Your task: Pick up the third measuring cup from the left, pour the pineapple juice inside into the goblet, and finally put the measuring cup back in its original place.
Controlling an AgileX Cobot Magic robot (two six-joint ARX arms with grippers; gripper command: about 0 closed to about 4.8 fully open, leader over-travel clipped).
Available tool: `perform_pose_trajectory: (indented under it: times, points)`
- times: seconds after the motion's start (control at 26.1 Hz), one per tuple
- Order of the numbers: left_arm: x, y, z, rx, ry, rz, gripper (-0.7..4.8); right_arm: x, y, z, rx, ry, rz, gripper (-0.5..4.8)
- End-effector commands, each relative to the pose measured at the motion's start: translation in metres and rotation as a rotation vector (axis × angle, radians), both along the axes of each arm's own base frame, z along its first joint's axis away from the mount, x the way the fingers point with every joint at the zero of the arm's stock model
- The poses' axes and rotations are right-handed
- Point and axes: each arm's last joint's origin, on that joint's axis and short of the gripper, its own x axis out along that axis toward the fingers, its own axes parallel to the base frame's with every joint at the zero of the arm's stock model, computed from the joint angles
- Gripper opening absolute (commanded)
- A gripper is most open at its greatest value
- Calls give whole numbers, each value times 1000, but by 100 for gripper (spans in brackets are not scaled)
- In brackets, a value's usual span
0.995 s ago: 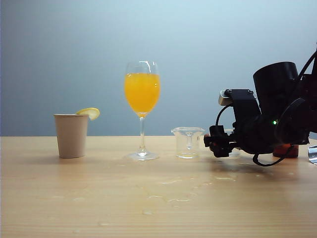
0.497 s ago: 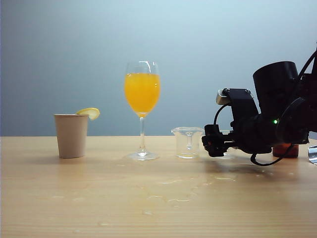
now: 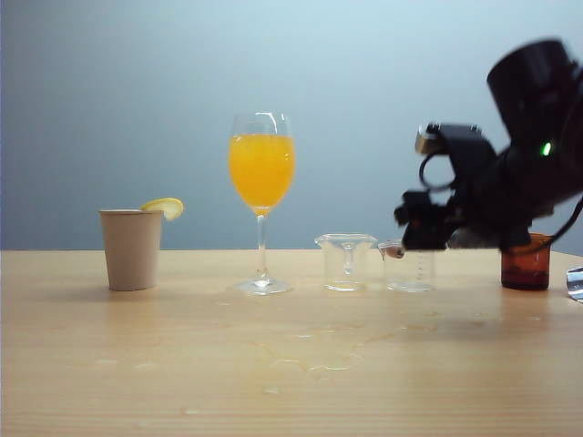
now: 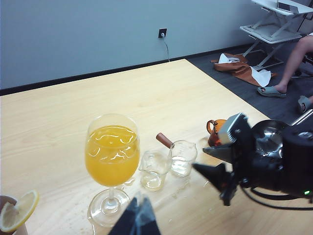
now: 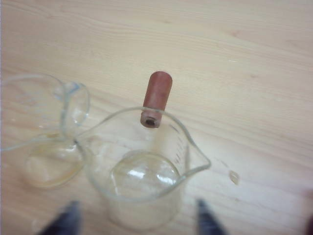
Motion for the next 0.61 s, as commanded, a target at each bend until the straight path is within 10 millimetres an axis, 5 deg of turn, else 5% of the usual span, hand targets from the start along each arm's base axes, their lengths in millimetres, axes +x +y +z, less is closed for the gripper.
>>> perform_pose_trajectory:
  times: [0.04,0.27,0.61]
  points:
    - [-1,0,3,-6,-9,-6,-5,-12,-5,17,-23,66,1,124]
    - [-2,1,4,-9,-14,-6,-5,-37,-14,53,-29,85,2,3]
    - [-13,6,11,-36,-44,-45,-5,-104,-39,122,18,-42,2,-1]
